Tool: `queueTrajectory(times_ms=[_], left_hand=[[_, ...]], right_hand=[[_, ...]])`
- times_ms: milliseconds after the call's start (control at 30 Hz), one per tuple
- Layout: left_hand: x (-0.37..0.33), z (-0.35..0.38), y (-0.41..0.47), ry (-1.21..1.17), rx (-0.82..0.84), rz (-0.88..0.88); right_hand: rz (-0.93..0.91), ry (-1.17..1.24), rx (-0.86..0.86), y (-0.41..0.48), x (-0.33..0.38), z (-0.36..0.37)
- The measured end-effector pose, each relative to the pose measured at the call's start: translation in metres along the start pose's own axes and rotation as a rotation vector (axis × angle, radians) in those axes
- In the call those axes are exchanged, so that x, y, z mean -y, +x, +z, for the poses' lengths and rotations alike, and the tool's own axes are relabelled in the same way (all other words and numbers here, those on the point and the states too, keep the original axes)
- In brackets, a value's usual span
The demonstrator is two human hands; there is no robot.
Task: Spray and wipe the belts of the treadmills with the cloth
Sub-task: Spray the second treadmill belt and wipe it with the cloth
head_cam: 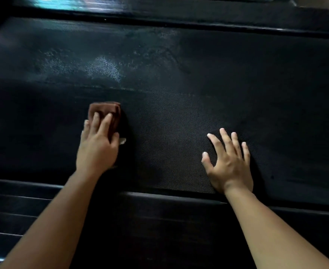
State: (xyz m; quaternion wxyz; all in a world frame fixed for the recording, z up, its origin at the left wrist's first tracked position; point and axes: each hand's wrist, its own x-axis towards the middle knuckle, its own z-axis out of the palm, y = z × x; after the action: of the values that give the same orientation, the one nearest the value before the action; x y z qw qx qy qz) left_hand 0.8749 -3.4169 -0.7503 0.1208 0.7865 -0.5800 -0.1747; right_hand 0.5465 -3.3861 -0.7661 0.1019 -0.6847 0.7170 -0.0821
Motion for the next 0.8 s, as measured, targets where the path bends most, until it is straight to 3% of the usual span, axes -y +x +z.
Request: queueTrajectory(times_ms=[200, 467, 633, 800], left_hand=[[-0.059, 0.013, 0.077, 0.017, 0.022, 0.041], [-0.167, 0.068, 0.025, 0.075, 0.169, 0.456], [-0.106, 0.056, -0.038, 0.027, 0.169, 0.447], [-0.006, 0.013, -0.032, 0.044, 0.055, 0.226]], right_hand=[[-0.006, -0.015, -0.005, 0.0, 0.0, 0.001], [-0.011, -0.042, 0.009, 0.0, -0.001, 0.0], [0.003, -0.005, -0.004, 0.0, 0.0, 0.0], [-0.002, -0.002, -0.009, 0.0, 0.0, 0.0]])
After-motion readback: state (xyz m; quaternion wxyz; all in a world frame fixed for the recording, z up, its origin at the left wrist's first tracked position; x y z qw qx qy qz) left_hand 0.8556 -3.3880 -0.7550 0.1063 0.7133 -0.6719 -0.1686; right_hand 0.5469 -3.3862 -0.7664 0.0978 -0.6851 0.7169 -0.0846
